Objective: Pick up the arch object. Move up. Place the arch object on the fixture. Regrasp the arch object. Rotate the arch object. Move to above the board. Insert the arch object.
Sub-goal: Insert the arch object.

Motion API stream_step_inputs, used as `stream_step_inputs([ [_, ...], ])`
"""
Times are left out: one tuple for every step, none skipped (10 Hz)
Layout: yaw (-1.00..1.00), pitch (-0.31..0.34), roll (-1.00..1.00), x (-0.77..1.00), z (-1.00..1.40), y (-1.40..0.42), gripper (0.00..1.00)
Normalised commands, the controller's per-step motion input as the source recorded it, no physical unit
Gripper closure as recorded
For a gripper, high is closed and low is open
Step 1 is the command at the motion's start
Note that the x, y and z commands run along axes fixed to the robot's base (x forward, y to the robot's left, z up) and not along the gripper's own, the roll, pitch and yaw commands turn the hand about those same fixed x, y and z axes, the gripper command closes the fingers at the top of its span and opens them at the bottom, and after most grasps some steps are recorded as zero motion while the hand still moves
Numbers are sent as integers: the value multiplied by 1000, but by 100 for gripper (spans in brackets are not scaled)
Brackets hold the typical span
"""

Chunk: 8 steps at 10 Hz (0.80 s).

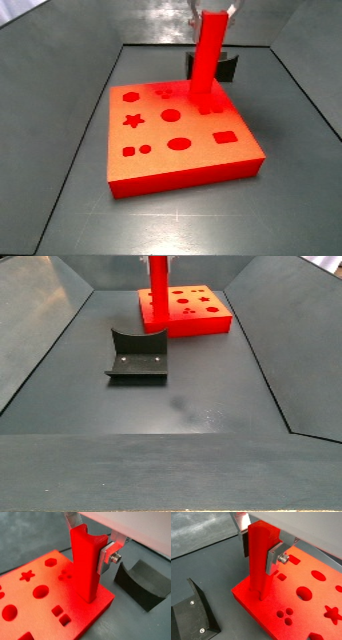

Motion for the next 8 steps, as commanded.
stream_step_inputs([
  [40,0,0,311,-449,0,100],
  [0,0,0,186,-451,0,100],
  [0,0,17,71,-471,0,100],
  [0,0,4,29,-449,0,100],
  [0,-3,0,0,-400,0,100],
  [0,-69,-49,0,-220,0,100],
  [0,-161,-116,-17,-134,71,100],
  [0,-36,-17,0,-43,43,100],
])
